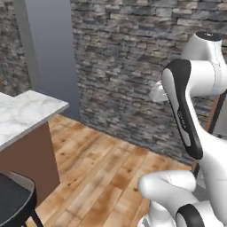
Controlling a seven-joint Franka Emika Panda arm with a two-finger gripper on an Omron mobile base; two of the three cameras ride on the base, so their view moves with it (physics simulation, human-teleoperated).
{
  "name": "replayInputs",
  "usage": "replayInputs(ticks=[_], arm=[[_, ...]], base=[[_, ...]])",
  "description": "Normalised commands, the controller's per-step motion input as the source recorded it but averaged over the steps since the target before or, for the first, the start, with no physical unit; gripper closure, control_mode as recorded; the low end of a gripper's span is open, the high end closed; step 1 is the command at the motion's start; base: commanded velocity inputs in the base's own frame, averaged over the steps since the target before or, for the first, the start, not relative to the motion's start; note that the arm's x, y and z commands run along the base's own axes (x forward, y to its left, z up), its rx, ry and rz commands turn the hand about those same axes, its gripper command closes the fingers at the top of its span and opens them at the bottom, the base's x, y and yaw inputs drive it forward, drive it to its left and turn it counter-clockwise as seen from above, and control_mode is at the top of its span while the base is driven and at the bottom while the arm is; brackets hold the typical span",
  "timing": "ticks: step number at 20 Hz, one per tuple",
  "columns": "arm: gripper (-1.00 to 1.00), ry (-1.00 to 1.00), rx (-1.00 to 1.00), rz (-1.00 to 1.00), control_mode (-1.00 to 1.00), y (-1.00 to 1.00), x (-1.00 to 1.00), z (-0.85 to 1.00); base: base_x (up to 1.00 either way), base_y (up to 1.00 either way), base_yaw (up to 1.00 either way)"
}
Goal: Open the fridge, remove the orange, squash, and shrimp, and place them on any counter.
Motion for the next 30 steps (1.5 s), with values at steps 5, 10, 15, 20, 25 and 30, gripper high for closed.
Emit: replayInputs(ticks=[5,10,15,20,25,30], arm=[[1.0,0.0,0.0,0.0,1.0,0.0,0.0,0.0],[1.0,0.0,0.0,0.0,1.0,0.0,0.0,0.0],[1.0,0.0,0.0,0.0,1.0,0.0,0.0,0.0],[1.0,0.0,0.0,0.0,1.0,0.0,0.0,0.0],[1.0,0.0,0.0,0.0,1.0,0.0,0.0,0.0],[1.0,0.0,0.0,0.0,1.0,0.0,0.0,0.0]], base=[[-0.3,0.38,1.0],[-0.27,0.66,0.95],[0.52,0.62,0.57],[0.68,-0.13,0.08],[0.34,-0.22,0.01],[0.55,-0.02,0.0]])
